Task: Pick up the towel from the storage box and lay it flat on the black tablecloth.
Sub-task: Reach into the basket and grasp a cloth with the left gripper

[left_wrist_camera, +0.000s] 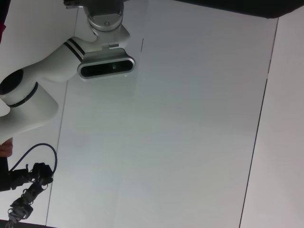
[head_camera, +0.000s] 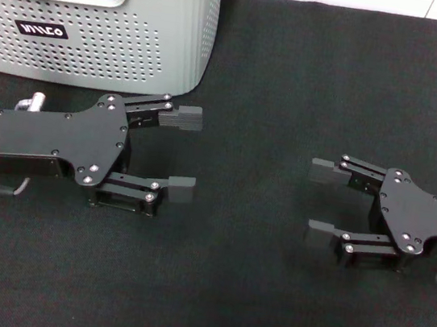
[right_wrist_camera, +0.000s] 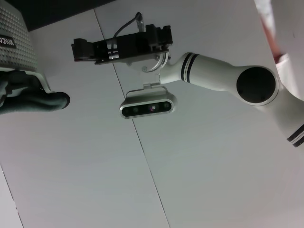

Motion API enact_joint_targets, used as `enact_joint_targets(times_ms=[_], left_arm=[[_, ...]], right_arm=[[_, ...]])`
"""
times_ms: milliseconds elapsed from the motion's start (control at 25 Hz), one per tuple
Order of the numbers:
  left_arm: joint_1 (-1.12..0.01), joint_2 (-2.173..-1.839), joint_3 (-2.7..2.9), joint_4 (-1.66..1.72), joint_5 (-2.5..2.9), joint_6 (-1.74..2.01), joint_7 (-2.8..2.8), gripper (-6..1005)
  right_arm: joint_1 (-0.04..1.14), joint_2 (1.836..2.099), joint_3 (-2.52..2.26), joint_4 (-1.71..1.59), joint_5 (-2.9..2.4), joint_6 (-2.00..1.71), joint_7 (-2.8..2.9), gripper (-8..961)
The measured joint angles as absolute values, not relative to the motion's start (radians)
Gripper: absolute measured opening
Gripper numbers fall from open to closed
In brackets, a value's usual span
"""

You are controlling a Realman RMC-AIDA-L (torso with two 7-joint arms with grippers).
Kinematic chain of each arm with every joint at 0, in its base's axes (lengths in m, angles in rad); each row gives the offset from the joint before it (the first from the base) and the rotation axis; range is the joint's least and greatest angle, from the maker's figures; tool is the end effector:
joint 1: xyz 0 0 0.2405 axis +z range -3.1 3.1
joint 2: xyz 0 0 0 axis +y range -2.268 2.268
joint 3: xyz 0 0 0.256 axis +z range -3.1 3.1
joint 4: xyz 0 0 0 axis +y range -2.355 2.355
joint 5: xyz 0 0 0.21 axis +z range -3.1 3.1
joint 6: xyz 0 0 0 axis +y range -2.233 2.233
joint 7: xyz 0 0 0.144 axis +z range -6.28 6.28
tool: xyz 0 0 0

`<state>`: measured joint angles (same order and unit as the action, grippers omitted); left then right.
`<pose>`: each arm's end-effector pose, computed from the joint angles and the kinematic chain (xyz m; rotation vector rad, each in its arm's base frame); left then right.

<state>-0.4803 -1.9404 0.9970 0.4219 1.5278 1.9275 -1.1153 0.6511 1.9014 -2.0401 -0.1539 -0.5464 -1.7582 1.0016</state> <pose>-0.2450 0.2771 0.0264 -2.8394 -0.2746 -1.2773 0.2211 0.2921 -0.0205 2.7923 -0.3795 -1.2452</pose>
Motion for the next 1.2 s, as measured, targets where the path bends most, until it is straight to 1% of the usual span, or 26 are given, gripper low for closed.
enact_joint_targets(times_ms=[560,760,920,1040,1200], left_arm=[[-0.496,-1.937,0.985,0.422,1.528,1.923,-1.115,876],[-0.498,-1.943,0.826,0.465,1.528,1.922,-1.193,872],[-0.500,-1.974,0.675,0.707,1.527,1.906,-1.412,868],[-0.494,-1.995,0.653,0.929,1.540,1.806,-1.522,866],[-0.491,-2.003,0.651,1.180,1.624,1.593,-1.686,862]], right_arm=[[0.665,1.902,-2.039,-0.155,-0.544,-1.717,1.006,887],[0.662,1.901,-1.998,-0.151,-0.538,-1.659,1.001,887],[0.645,1.904,-1.957,-0.147,-0.539,-1.629,0.977,886],[0.630,1.908,-1.944,-0.147,-0.538,-1.617,0.957,886],[0.607,1.917,-1.926,-0.147,-0.538,-1.603,0.943,886]])
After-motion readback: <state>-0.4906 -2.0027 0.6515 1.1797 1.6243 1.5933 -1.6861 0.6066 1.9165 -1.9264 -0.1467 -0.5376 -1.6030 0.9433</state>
